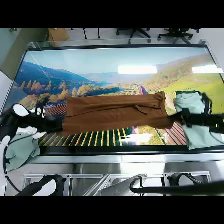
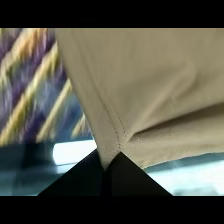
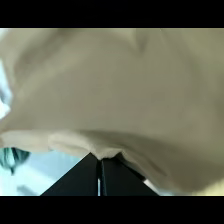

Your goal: Fold the shirts.

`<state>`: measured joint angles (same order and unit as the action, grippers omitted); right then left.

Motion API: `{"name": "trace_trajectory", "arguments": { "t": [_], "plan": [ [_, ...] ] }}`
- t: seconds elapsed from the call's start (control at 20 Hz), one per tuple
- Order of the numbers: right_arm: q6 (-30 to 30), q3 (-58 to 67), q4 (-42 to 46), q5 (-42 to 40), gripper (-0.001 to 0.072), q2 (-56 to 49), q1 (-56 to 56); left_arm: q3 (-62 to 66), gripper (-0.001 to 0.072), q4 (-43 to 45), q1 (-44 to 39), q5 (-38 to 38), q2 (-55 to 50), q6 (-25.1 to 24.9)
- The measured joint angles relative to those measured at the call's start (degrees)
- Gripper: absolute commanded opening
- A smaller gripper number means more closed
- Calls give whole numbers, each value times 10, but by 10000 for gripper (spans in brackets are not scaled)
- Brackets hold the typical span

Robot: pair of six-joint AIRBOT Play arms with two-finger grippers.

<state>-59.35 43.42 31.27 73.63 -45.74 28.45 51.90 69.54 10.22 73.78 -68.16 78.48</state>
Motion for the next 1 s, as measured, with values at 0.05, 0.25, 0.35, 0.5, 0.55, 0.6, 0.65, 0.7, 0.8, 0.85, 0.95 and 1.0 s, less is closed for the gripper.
{"name": "trace_trajectory", "arguments": {
  "t": [0.05,0.25,0.35,0.5,0.55,0.6,0.65,0.7,0.8,0.85,0.95,1.0],
  "plan": [
    [18,22,-15,-21,19,-24,-15,24,13,-11,0,-7,-15,0],
    [78,108,-45,-121,20,-151,-89,127,15,-46,-11,-43,-116,2],
    [101,155,-52,-163,21,-220,-113,177,16,-56,-17,-66,-175,2],
    [122,219,-56,-195,32,-308,-131,243,19,-62,-21,-76,-254,2],
    [126,235,-57,-200,165,-327,-134,261,31,-63,-22,-74,-276,2],
    [129,248,-57,-204,295,-339,-135,280,349,-64,-23,-64,-297,2],
    [132,261,-54,-206,374,-347,-133,297,683,-64,-23,-52,-314,2],
    [134,272,-47,-202,485,-350,-129,314,656,-64,-23,-36,-330,2],
    [133,292,-23,-188,535,-348,-109,344,651,-64,-24,-5,-349,2],
    [125,298,-11,-182,549,-346,-96,358,651,-65,-24,7,-356,2],
    [112,306,12,-157,652,-345,-67,387,651,-66,-24,31,-363,2],
    [110,308,17,-143,652,-348,-56,401,651,-66,-23,41,-365,6]
  ]
}}
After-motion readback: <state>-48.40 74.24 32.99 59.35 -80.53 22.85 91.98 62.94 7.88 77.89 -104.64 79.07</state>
